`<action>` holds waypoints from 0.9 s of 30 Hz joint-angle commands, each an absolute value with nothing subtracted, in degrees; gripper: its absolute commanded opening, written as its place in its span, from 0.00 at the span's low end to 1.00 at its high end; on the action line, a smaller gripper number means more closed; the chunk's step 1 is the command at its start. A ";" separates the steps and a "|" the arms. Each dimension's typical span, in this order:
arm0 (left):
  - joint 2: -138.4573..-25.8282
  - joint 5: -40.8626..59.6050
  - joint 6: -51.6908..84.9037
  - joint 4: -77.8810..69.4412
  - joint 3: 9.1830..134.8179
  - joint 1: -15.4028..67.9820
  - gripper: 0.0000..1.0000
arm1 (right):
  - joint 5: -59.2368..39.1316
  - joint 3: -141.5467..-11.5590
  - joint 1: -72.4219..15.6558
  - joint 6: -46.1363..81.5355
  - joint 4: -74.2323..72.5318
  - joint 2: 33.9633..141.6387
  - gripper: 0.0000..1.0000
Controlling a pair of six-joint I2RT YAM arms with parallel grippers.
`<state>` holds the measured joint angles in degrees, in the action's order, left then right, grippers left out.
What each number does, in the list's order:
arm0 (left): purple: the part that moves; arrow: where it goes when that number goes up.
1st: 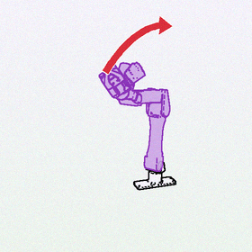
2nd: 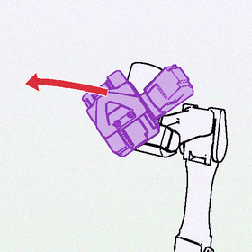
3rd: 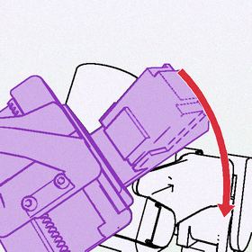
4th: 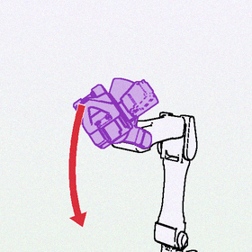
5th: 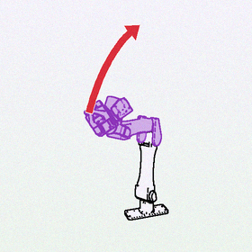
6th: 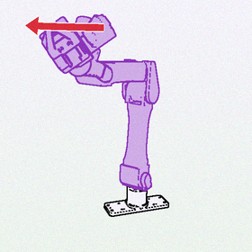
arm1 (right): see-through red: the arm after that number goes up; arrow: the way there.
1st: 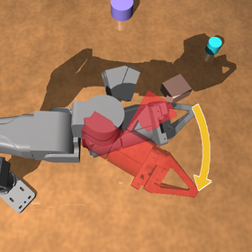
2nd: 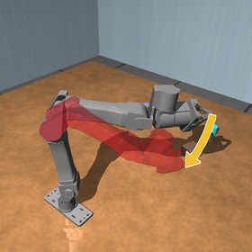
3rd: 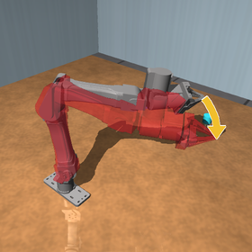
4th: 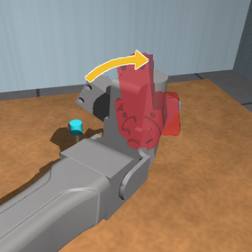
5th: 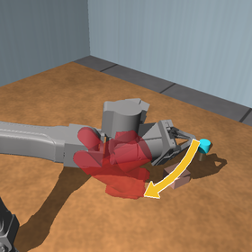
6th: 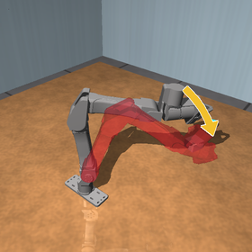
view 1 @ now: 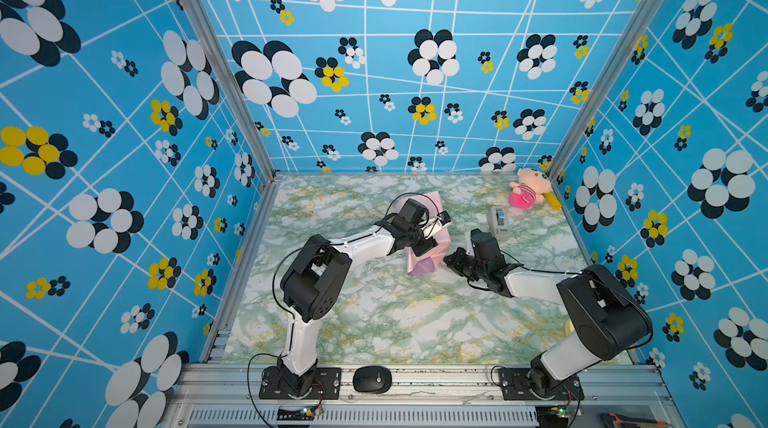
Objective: Wrap the gift box in paper
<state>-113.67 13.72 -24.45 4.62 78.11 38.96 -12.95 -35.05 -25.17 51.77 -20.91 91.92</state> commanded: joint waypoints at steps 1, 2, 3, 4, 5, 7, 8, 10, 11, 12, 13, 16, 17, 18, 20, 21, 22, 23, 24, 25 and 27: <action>-115.31 14.83 -22.84 9.93 75.89 38.58 0.49 | -13.51 -37.42 -24.05 49.41 -18.62 93.78 0.00; -115.27 14.85 -22.79 9.93 75.88 38.54 0.49 | -13.69 -38.26 -23.87 49.11 -18.62 94.64 0.00; -115.27 14.88 -22.84 9.92 75.92 38.54 0.49 | -14.00 -39.09 -23.82 48.89 -18.75 95.53 0.00; -115.31 14.85 -22.85 9.93 75.88 38.58 0.49 | -14.35 -39.77 -23.82 48.80 -18.98 96.31 0.00; -115.30 14.85 -22.84 9.93 75.94 38.58 0.49 | -14.79 -40.39 -23.80 48.85 -19.34 97.11 0.00; -115.31 14.85 -22.81 10.01 75.95 38.58 0.49 | -15.12 -41.17 -23.82 49.08 -20.09 98.10 0.00; -115.23 14.77 -22.87 10.02 75.89 38.58 0.49 | -14.99 -41.46 -23.82 49.12 -20.33 98.51 0.00; -115.31 14.77 -22.93 10.02 75.94 38.58 0.49 | -15.10 -42.26 -23.80 48.88 -20.23 99.42 0.00; -115.31 14.77 -22.94 10.02 75.98 38.58 0.49 | -15.28 -42.68 -23.82 48.86 -20.13 99.94 0.00; -115.27 14.77 -22.94 10.09 75.94 38.58 0.49 | -15.38 -42.97 -23.82 48.88 -20.24 100.38 0.00; -115.27 14.75 -22.94 10.11 76.05 38.58 0.49 | -15.30 -43.05 -23.81 48.88 -20.34 100.75 0.00; -115.29 14.80 -22.94 10.05 76.13 38.50 0.49 | -14.68 -43.22 -23.75 49.09 -20.68 102.12 0.00; -115.36 14.82 -22.94 10.15 76.11 38.50 0.49 | -14.82 -43.31 -23.82 49.13 -20.89 102.83 0.00; -115.31 14.85 -22.94 10.19 76.28 38.50 0.49 | -14.93 -43.34 -23.82 49.13 -21.10 103.45 0.00; -115.31 14.86 -22.92 10.15 76.21 38.43 0.49 | -15.03 -42.89 -23.77 49.55 -21.81 104.53 0.00; -115.30 14.89 -22.94 10.11 76.23 38.42 0.49 | -14.99 -42.36 -23.77 49.79 -22.29 104.84 0.00; -115.31 14.87 -22.94 10.11 76.17 38.41 0.49 | -14.94 -41.88 -23.81 50.09 -22.54 105.03 0.00; -115.27 14.86 -22.94 10.11 76.16 38.41 0.49 | -15.02 -41.35 -23.84 50.21 -22.60 105.12 0.00; -115.31 14.85 -22.94 10.10 76.16 38.41 0.49 | -15.03 -40.95 -23.90 50.34 -22.67 104.99 0.00; -115.31 14.85 -22.94 10.11 76.14 38.41 0.49 | -14.95 -40.16 -24.10 50.49 -22.69 104.78 0.00; -115.27 14.85 -22.94 10.11 76.20 38.41 0.49 | -14.77 -38.96 -24.47 50.79 -22.57 104.25 0.00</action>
<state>-113.67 13.72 -24.45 4.43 78.11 38.61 -15.11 -41.36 -23.92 50.26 -24.51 103.22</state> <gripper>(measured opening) 0.496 0.047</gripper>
